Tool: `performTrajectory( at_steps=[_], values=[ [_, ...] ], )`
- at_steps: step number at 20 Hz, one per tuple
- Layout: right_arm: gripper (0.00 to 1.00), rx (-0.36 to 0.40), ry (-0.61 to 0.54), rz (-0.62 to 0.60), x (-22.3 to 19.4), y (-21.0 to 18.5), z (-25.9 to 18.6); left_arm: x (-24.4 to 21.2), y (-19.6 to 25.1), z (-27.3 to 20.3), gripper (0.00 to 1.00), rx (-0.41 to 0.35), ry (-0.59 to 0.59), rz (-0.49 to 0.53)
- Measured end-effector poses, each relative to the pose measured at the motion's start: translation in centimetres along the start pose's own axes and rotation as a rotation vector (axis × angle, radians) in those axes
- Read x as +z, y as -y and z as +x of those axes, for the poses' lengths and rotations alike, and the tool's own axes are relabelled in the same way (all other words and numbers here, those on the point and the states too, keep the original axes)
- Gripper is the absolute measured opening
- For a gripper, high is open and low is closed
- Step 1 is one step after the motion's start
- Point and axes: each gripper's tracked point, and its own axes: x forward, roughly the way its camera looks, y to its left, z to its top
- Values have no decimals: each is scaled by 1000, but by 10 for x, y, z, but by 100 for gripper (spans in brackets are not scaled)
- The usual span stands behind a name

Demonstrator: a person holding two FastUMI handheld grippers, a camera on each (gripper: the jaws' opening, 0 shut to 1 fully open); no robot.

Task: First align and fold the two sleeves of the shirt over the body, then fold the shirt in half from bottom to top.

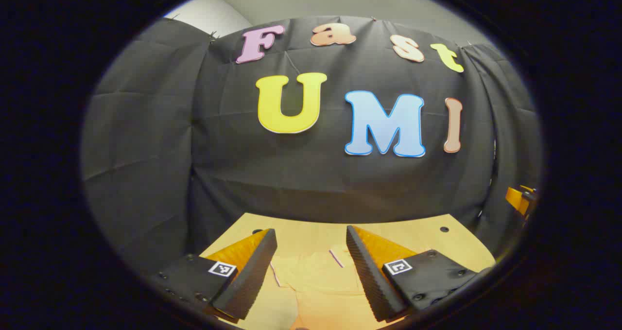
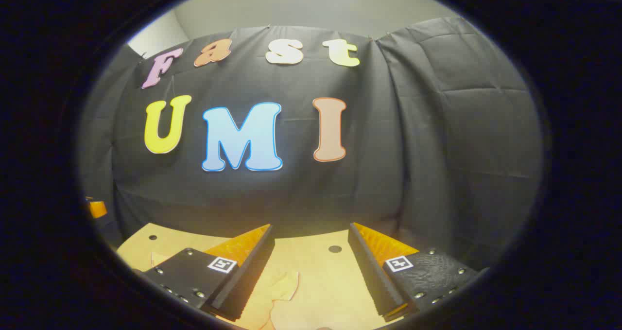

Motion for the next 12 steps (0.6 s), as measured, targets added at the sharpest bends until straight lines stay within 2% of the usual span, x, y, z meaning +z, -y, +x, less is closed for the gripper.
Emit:
performTrajectory(
  at_steps=[3,7,12],
  values=[
    [95,12,-26,0,-8,-15,-2,5,-2,13,94,-5,-4,47],
    [95,54,-51,-29,-13,-34,-6,10,10,21,94,-42,3,56],
    [95,87,-66,-36,-17,-46,-7,8,-4,13,94,-10,8,42]
  ],
)
